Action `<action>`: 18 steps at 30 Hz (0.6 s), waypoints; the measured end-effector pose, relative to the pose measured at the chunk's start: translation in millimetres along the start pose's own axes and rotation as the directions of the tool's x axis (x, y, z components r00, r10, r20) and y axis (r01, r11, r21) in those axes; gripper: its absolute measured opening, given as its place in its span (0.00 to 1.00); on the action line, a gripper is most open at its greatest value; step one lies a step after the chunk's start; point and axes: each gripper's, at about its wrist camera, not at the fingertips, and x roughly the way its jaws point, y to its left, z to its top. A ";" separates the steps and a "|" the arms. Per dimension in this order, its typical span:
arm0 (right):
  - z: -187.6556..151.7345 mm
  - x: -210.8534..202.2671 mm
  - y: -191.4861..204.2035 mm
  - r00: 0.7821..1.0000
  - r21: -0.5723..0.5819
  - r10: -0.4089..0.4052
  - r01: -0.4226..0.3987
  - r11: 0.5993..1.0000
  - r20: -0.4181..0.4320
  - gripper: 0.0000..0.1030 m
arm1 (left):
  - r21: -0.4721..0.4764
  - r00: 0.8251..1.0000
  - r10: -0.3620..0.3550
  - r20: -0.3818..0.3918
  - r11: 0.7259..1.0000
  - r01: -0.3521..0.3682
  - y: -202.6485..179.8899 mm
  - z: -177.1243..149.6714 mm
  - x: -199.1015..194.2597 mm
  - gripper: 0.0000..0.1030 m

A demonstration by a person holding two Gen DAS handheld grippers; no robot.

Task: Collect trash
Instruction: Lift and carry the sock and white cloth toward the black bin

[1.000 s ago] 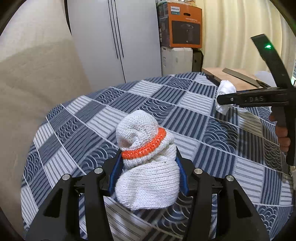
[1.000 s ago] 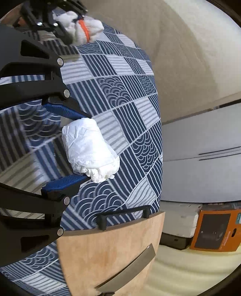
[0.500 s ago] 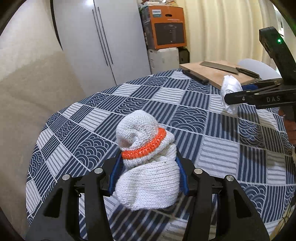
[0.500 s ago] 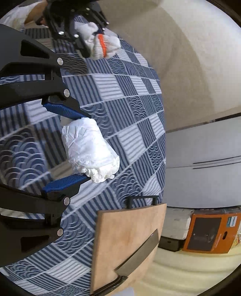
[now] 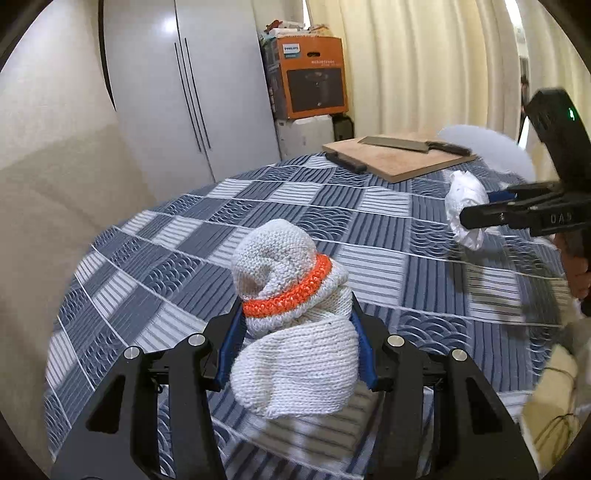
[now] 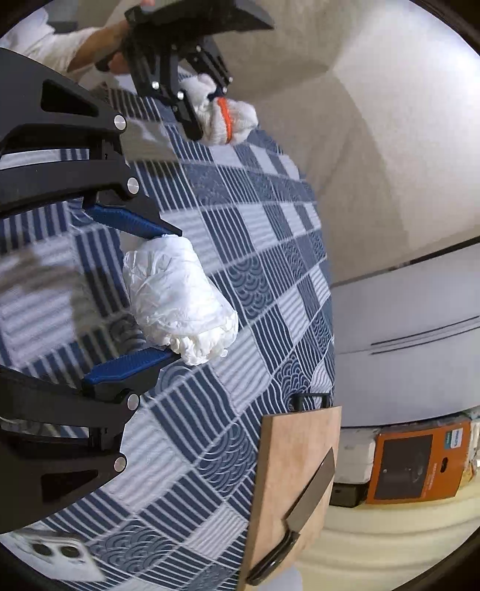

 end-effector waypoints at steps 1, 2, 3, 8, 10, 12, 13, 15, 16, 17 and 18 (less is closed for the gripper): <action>-5.4 -6.0 2.0 1.000 -0.002 0.011 -0.011 1.000 0.012 0.53 | -0.003 1.000 -0.013 0.013 1.000 0.013 -3.0 -3.2 -4.6 0.50; -13.8 -14.3 4.1 0.999 -0.003 0.033 -0.033 0.999 0.025 0.53 | -0.006 0.999 -0.022 0.029 1.000 0.023 -5.9 -7.7 -10.6 0.50; -18.3 -18.5 5.9 0.998 -0.006 0.046 -0.046 0.999 0.031 0.53 | -0.009 0.999 -0.028 0.041 1.000 0.028 -8.7 -13.1 -16.7 0.50; -53.5 -44.6 15.7 0.990 -0.042 0.111 -0.108 0.993 0.083 0.53 | -0.024 0.994 -0.051 0.101 0.998 0.054 -20.0 -38.3 -42.7 0.50; -68.2 -51.9 20.2 0.985 -0.049 0.145 -0.141 0.989 0.098 0.53 | -0.041 0.991 -0.066 0.120 0.997 0.072 -22.7 -50.2 -50.7 0.50; -85.9 -60.4 25.9 0.977 -0.061 0.178 -0.172 0.983 0.117 0.53 | -0.049 0.987 -0.079 0.140 0.995 0.086 -25.9 -63.2 -59.6 0.50; -92.3 -63.9 28.0 0.974 -0.070 0.192 -0.185 0.980 0.122 0.53 | -0.046 0.987 -0.070 0.147 0.996 0.077 -27.9 -68.4 -62.8 0.50; -107.6 -73.2 34.1 0.967 -0.099 0.213 -0.200 0.975 0.140 0.53 | -0.024 0.983 -0.043 0.176 0.999 0.048 -32.7 -80.4 -72.8 0.50; -115.3 -78.2 37.7 0.964 -0.113 0.223 -0.208 0.972 0.146 0.53 | -0.022 0.982 -0.047 0.183 0.998 0.052 -34.2 -88.2 -78.8 0.50; -122.7 -82.5 40.6 0.961 -0.124 0.234 -0.217 0.968 0.148 0.53 | -0.029 0.982 -0.054 0.181 0.998 0.060 -33.3 -91.7 -82.1 0.50; -130.3 -85.9 43.7 0.960 -0.132 0.239 -0.221 0.966 0.148 0.54 | -0.035 0.982 -0.060 0.180 0.997 0.068 -33.3 -96.1 -85.7 0.50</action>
